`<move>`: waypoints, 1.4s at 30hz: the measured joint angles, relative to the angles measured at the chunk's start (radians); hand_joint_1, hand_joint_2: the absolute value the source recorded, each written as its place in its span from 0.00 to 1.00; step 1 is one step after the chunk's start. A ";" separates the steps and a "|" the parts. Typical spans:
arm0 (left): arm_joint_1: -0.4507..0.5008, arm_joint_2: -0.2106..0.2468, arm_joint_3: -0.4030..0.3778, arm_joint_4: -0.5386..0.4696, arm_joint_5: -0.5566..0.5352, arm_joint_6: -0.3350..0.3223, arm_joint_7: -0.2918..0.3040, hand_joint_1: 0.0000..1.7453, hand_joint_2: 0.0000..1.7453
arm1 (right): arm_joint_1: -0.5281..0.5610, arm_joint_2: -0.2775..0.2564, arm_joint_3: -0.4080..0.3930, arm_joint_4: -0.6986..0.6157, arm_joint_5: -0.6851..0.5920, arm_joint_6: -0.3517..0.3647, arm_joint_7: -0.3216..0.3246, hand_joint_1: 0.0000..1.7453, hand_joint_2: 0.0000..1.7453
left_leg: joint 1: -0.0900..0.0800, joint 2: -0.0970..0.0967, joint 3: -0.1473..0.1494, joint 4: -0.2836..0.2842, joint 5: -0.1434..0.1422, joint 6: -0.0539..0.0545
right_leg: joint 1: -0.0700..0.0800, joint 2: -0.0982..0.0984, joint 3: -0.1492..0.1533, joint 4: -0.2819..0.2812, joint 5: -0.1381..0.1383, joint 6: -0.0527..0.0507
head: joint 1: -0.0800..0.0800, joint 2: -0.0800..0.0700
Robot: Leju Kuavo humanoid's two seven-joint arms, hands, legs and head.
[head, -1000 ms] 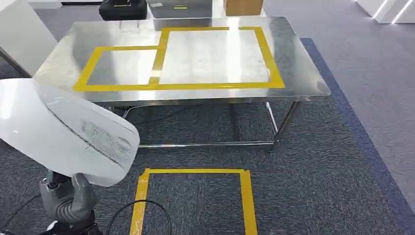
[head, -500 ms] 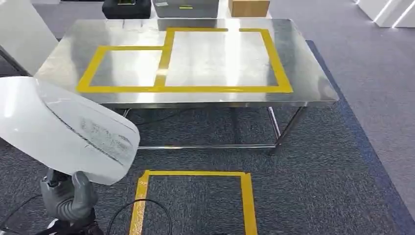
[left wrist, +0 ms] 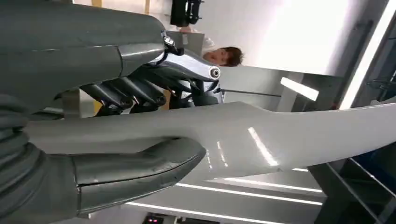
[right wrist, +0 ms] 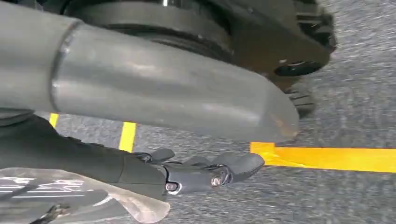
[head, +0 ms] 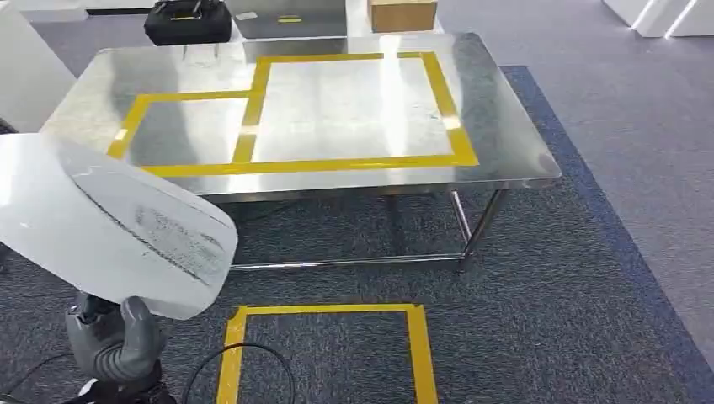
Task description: Take the parts from the cabinet and place them on the table.
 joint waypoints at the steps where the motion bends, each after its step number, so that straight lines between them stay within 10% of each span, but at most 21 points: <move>1: 0.000 0.000 0.000 0.000 0.000 0.000 0.000 1.00 1.00 | -0.001 0.000 0.000 0.000 0.000 0.000 0.002 0.00 0.00 | -0.008 -0.002 0.022 -0.082 0.044 0.015 | 0.001 0.001 0.009 -0.001 -0.007 0.000 | 0.000 0.000; 8: -0.005 -0.003 0.000 0.000 0.001 -0.001 -0.003 1.00 1.00 | -0.005 0.003 0.001 0.002 0.005 0.000 0.025 0.00 0.00 | -0.002 -0.003 0.075 -0.160 0.016 0.028 | -0.001 -0.005 -0.008 0.027 -0.039 0.041 | 0.003 0.000; 12: -0.007 -0.004 -0.001 0.000 0.001 -0.001 -0.005 1.00 1.00 | -0.003 0.003 0.001 0.002 0.005 0.000 0.027 0.00 0.00 | 0.000 -0.002 0.083 -0.160 0.002 0.030 | -0.013 -0.005 -0.189 0.299 -0.112 0.062 | 0.005 0.000; 14: -0.006 -0.004 -0.001 0.000 0.001 -0.001 -0.005 1.00 1.00 | 0.000 0.003 0.001 0.002 0.005 0.000 0.027 0.00 0.00 | 0.004 -0.004 0.102 -0.160 -0.011 0.025 | -0.018 -0.006 -0.181 0.230 -0.027 0.069 | 0.005 0.000; 16: -0.006 -0.004 -0.001 0.000 0.001 -0.001 -0.004 1.00 1.00 | 0.000 0.003 0.001 0.002 0.005 0.000 0.027 0.00 0.00 | 0.009 -0.004 0.128 -0.159 -0.030 0.014 | -0.024 -0.013 -0.110 0.052 0.085 0.074 | 0.004 0.000; 17: -0.006 -0.004 -0.001 0.000 0.001 -0.001 -0.005 1.00 1.00 | 0.000 0.003 0.001 0.003 0.005 0.000 0.027 0.00 0.00 | 0.004 -0.004 0.127 -0.159 -0.038 0.006 | -0.022 -0.016 -0.095 0.032 0.067 0.075 | 0.005 0.000; 23: -0.009 -0.004 -0.001 0.000 0.002 -0.002 -0.005 1.00 1.00 | 0.001 0.003 0.001 0.004 0.005 0.000 0.027 0.00 0.00 | 0.004 -0.003 0.128 -0.121 -0.074 -0.022 | -0.022 -0.013 -0.057 0.003 0.038 0.018 | -0.008 0.000; 27: -0.007 -0.002 0.000 0.000 0.002 -0.001 -0.005 1.00 1.00 | -0.002 0.003 0.001 0.004 0.005 0.000 0.027 0.00 0.00 | 0.005 -0.003 -0.044 0.173 -0.169 -0.030 | -0.019 -0.011 -0.038 0.003 0.019 0.006 | -0.011 0.000; 29: -0.007 -0.002 0.000 0.000 0.002 -0.001 -0.005 1.00 1.00 | 0.000 0.003 0.001 0.004 0.005 0.000 0.028 0.00 0.00 | 0.004 -0.004 -0.048 0.134 -0.101 -0.025 | -0.017 -0.008 -0.020 0.003 0.007 0.007 | -0.011 0.000; 31: -0.007 -0.002 0.000 0.000 0.002 -0.001 -0.005 1.00 1.00 | -0.001 0.004 0.001 0.004 0.005 0.000 0.028 0.00 0.00 | 0.002 -0.004 0.012 -0.042 0.022 -0.011 | -0.016 -0.005 0.003 0.002 -0.007 0.011 | -0.011 0.000; 32: -0.007 -0.001 0.000 0.000 0.002 -0.001 -0.005 1.00 1.00 | 0.000 0.004 0.001 0.005 0.005 0.000 0.028 0.00 0.00 | -0.002 -0.005 0.032 -0.086 0.033 -0.002 | -0.018 -0.004 -0.006 0.001 -0.013 0.015 | -0.010 0.000; 38: -0.008 -0.003 -0.001 0.000 0.003 -0.002 -0.006 1.00 1.00 | -0.004 0.005 0.001 0.005 -0.002 -0.002 0.037 0.00 0.00 | 0.004 -0.007 0.073 -0.146 0.007 0.016 | -0.014 -0.009 0.010 0.005 -0.036 0.052 | -0.008 0.000; 42: -0.010 -0.005 -0.001 0.000 0.010 -0.003 -0.008 1.00 1.00 | -0.005 0.005 0.001 0.005 -0.002 -0.008 0.045 0.00 0.00 | 0.005 -0.005 0.085 -0.149 -0.006 0.027 | -0.014 -0.009 -0.166 0.280 -0.134 0.063 | -0.005 0.000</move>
